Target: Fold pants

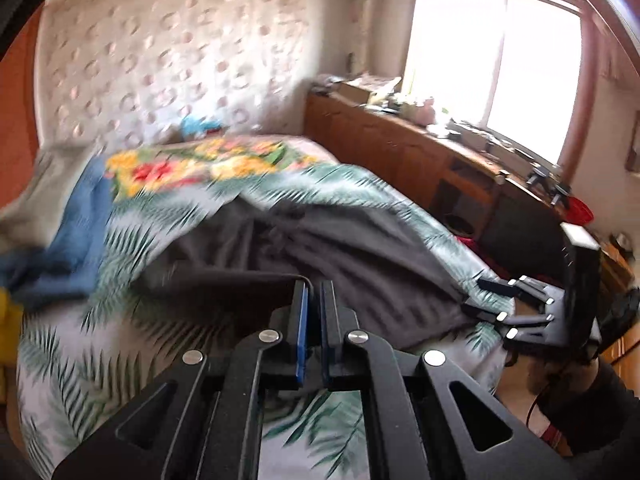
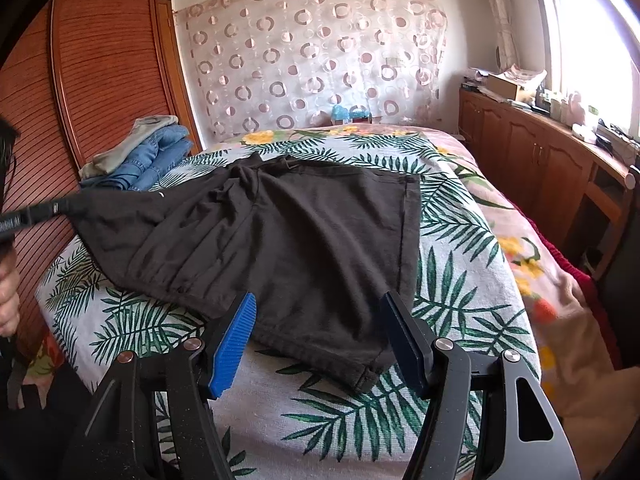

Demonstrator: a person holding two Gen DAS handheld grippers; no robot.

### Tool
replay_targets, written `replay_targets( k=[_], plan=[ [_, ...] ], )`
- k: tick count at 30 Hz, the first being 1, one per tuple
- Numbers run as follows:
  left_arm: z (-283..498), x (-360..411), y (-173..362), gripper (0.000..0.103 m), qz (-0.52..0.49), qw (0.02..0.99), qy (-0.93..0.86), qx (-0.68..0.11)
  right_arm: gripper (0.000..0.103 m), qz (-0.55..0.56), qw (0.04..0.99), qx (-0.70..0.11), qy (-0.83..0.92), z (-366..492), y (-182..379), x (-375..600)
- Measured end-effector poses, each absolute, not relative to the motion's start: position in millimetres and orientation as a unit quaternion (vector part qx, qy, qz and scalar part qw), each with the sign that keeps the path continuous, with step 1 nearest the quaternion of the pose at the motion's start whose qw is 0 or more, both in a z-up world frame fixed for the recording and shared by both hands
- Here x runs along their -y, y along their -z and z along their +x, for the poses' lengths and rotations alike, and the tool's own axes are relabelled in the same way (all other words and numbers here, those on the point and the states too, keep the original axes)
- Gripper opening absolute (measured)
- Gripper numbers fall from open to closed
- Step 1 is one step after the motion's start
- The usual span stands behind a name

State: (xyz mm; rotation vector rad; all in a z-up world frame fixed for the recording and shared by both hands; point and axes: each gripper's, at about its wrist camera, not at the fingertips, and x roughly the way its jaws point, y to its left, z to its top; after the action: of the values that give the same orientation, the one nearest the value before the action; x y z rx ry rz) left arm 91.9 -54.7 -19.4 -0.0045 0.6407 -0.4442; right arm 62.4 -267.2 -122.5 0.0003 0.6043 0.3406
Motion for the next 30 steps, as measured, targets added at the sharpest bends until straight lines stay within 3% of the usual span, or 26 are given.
replay_targets(
  k=[17,22,27,30],
  plan=[
    [108,105,2,0.008,0.024,0.927,0.231,-0.294,0.067,0.006,0.943,-0.291,-0.165,57,118,266],
    [108,91,7,0.043,0.017,0.927,0.225,-0.3,0.067,0.009,0.941,-0.294,-0.167,61,119,266],
    [111,78,17,0.052,0.015,0.926,0.201,-0.318,0.067,0.005,0.939,-0.296,-0.173,63,119,261],
    [113,70,26,0.087,0.001,0.923,0.202,-0.327,0.067,0.002,0.939,-0.297,-0.176,66,118,259]
  ],
)
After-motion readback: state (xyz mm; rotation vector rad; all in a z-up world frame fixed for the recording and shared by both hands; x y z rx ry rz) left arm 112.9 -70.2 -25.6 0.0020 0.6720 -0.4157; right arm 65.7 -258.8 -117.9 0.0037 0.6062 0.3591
